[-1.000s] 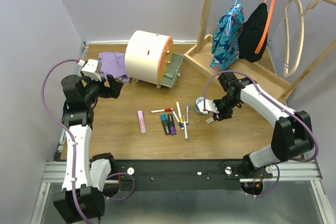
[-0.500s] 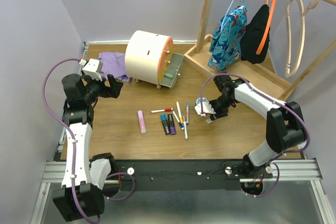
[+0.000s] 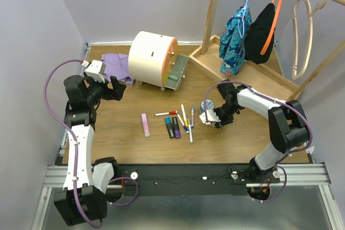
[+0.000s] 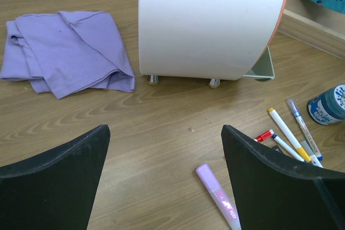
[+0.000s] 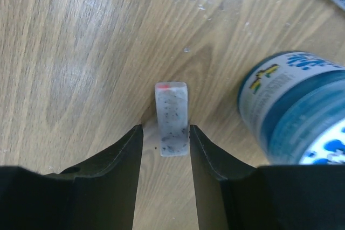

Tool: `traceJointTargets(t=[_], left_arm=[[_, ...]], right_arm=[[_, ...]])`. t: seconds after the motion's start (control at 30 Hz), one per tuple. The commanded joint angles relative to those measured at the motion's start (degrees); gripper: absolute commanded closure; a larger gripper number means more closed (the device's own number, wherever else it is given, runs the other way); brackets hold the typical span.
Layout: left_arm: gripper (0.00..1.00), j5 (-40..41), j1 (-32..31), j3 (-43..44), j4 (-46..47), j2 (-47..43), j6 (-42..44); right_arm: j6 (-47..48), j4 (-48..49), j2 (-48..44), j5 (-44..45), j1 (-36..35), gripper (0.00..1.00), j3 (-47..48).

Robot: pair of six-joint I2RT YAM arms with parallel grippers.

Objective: Sort the stationery into containers
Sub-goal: Pick up the stationery from the center of the board, then place the stationery in the drawer.

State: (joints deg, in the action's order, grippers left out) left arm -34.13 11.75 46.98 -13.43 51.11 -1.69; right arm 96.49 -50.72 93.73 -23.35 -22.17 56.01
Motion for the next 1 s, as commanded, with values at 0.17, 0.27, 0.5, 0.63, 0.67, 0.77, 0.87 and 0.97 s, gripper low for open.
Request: traceJointTargets(t=[0.17, 0.27, 0.5, 0.63, 0.67, 0.77, 0.87, 0.97], left_arm=[[0.07, 0.4, 0.6, 0.7, -0.3, 0.9, -0.1], [0.07, 0.1, 0.6, 1.5, -1.0, 0.9, -0.1], [0.07, -1.5, 0.6, 3.6, -0.3, 1.7, -0.7], [0.07, -1.7, 0.6, 4.4, 1.7, 2.3, -3.1], [0.07, -1.7, 0.6, 4.8, 1.7, 2.7, -3.4], [0.07, -1.5, 0.6, 6.3, 1.5, 3.3, -4.4], [0.07, -1.3, 0.6, 7.5, 0.6, 3.8, -4.1], [0.07, -1.3, 0.6, 8.0, 0.0, 3.8, -4.2]], right_arm=[[-0.5, 1.9, 2.3, 1.3, -0.3, 0.76, -1.2], [-2.0, -3.8, -1.8, -2.5, -0.3, 0.78, 3.1], [-18.4, -14.8, -7.5, -21.4, -0.3, 0.79, 24.3], [-60.2, 6.8, -4.9, -27.4, -0.3, 0.8, 27.7], [-66.7, 10.3, -3.4, -27.8, -0.3, 0.8, 27.8], [-87.9, 21.3, 3.1, -28.8, 0.0, 0.8, 29.1], [-104.6, 30.2, 9.0, -28.9, 0.2, 0.81, 30.2], [-117.5, 39.2, 12.3, -26.8, 0.2, 0.81, 30.6]])
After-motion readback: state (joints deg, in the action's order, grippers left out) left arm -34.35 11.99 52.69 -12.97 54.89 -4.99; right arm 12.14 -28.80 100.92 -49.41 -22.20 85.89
